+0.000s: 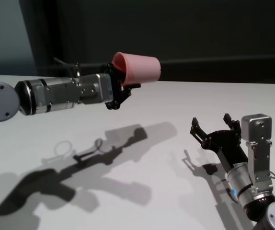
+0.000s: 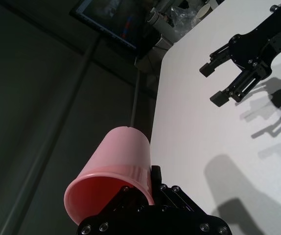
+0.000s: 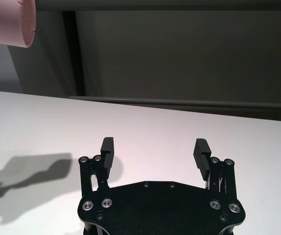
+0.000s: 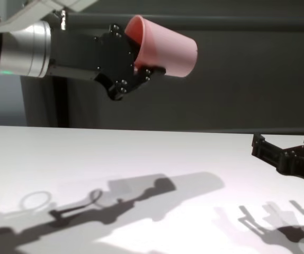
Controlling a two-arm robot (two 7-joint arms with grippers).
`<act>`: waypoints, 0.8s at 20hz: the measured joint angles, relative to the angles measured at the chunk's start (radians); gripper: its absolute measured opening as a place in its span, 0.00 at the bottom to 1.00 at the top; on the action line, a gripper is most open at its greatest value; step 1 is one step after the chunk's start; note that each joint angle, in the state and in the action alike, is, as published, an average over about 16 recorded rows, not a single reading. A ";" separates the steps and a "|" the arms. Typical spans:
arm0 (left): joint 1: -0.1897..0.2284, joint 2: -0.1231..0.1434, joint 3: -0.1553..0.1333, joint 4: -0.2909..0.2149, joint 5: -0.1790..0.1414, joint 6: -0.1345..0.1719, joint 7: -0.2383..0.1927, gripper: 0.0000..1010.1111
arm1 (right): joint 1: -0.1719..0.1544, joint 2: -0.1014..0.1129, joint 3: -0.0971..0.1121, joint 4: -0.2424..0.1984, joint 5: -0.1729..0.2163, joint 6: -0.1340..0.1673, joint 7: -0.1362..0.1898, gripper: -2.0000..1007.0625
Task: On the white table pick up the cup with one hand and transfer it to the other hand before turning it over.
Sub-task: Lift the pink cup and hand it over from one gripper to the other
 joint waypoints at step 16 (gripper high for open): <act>0.030 -0.075 -0.076 0.063 -0.303 0.019 -0.081 0.04 | 0.000 0.000 0.000 0.000 0.000 0.000 0.000 0.99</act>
